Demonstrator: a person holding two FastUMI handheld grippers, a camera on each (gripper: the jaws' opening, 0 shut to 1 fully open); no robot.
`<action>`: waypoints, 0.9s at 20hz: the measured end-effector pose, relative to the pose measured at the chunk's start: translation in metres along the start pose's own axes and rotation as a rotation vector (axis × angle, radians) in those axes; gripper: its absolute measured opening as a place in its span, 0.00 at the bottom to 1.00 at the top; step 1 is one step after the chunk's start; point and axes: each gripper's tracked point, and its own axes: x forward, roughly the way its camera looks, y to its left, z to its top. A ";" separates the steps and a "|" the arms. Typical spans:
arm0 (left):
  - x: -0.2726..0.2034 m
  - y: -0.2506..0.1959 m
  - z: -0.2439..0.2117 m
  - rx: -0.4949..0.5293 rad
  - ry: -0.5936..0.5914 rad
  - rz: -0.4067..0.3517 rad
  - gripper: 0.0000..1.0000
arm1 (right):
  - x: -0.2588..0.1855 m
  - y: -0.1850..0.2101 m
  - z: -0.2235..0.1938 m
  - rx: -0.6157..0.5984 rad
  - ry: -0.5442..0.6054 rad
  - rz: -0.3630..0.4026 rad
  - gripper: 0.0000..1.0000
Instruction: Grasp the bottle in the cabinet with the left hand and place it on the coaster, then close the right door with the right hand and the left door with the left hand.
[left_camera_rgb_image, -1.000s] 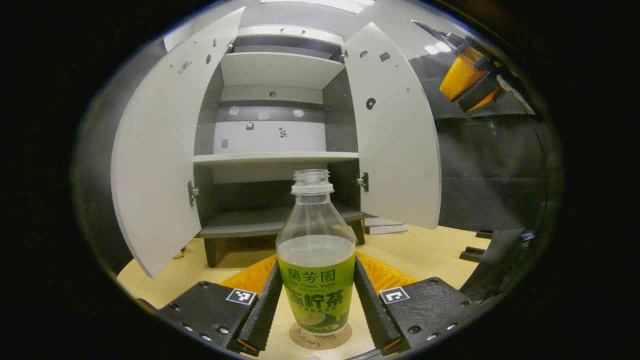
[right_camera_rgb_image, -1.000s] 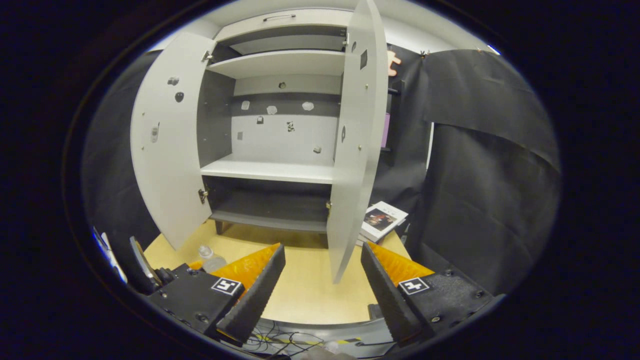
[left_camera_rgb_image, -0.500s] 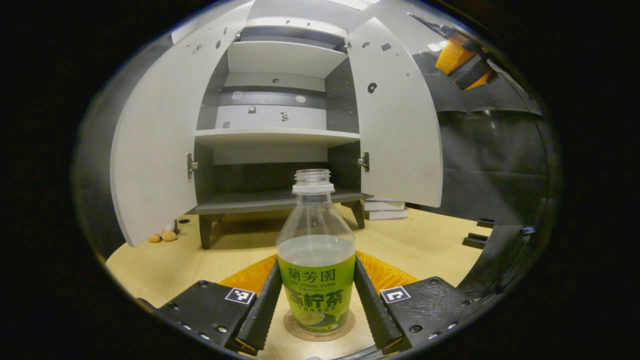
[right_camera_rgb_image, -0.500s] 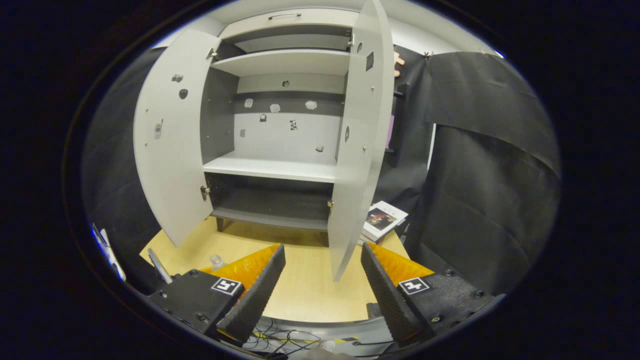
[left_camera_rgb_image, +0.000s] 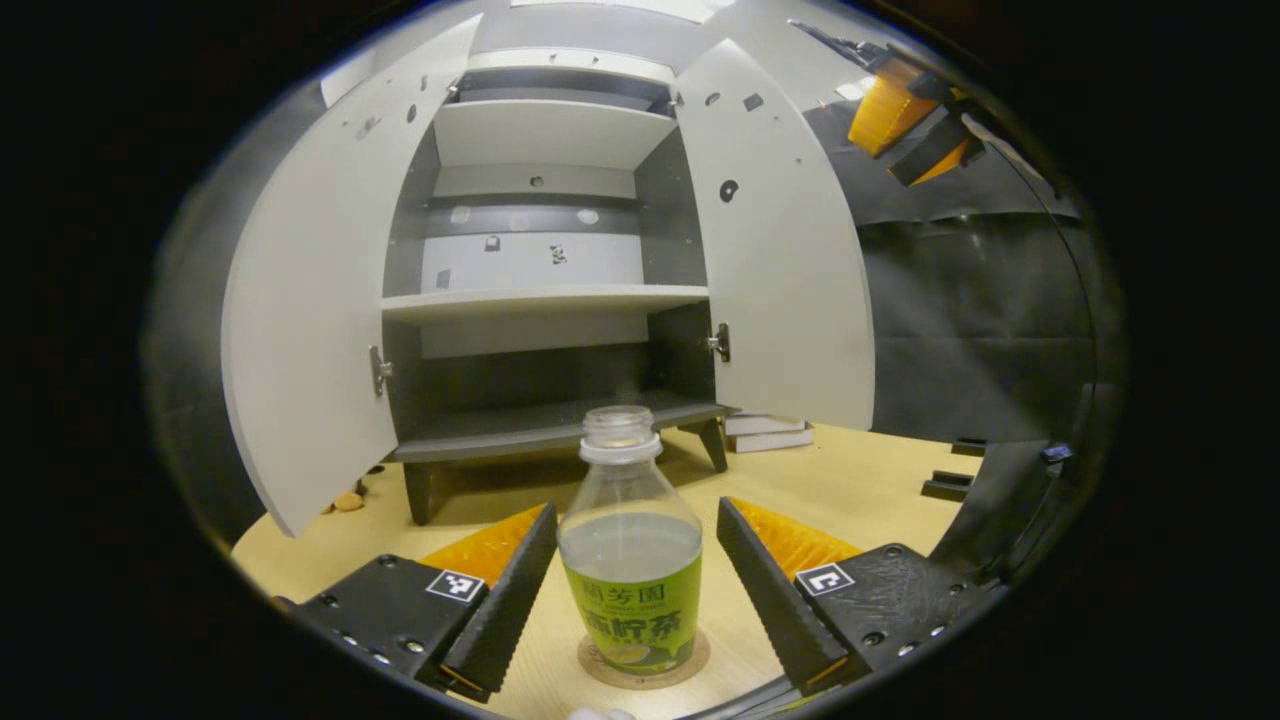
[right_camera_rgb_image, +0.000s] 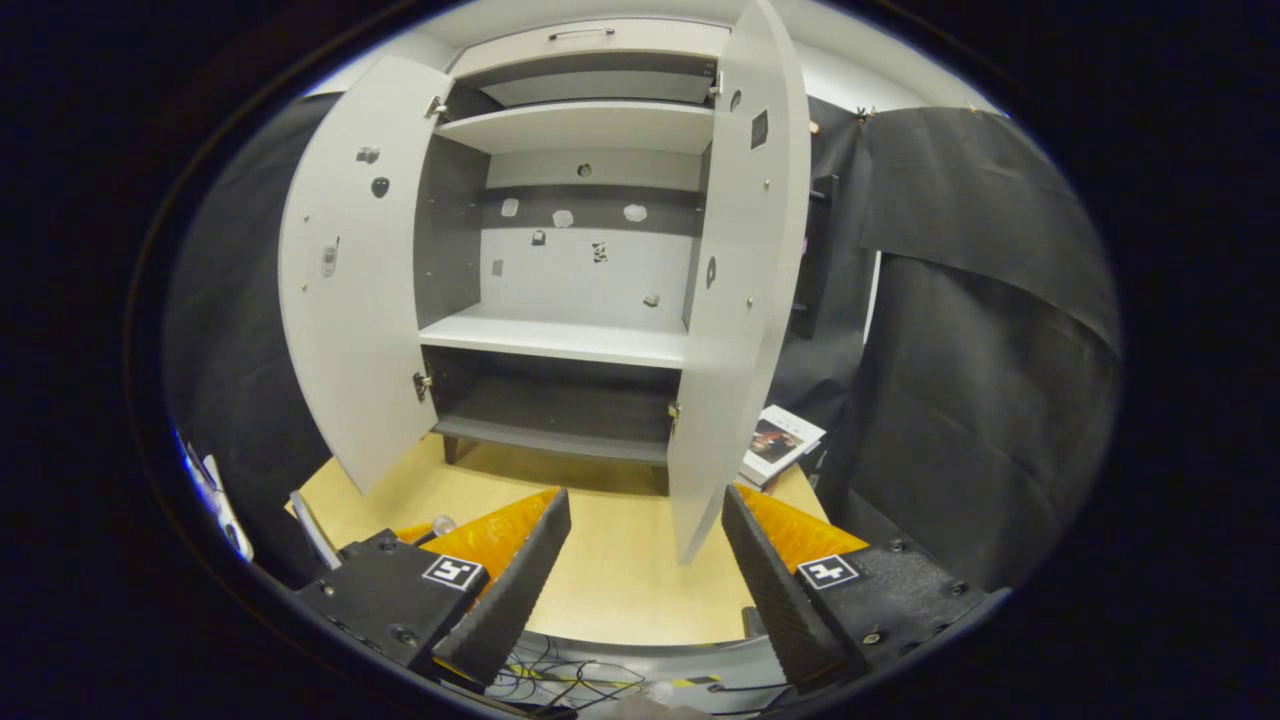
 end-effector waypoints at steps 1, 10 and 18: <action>0.001 0.003 0.008 0.001 -0.007 0.007 0.98 | -0.001 0.001 0.000 0.005 -0.002 0.001 1.00; -0.008 0.031 0.144 -0.082 -0.115 0.048 0.97 | -0.003 -0.004 0.006 0.048 -0.071 -0.013 1.00; -0.063 0.117 0.218 -0.076 0.000 0.270 0.98 | 0.004 -0.019 0.026 0.112 -0.176 -0.027 1.00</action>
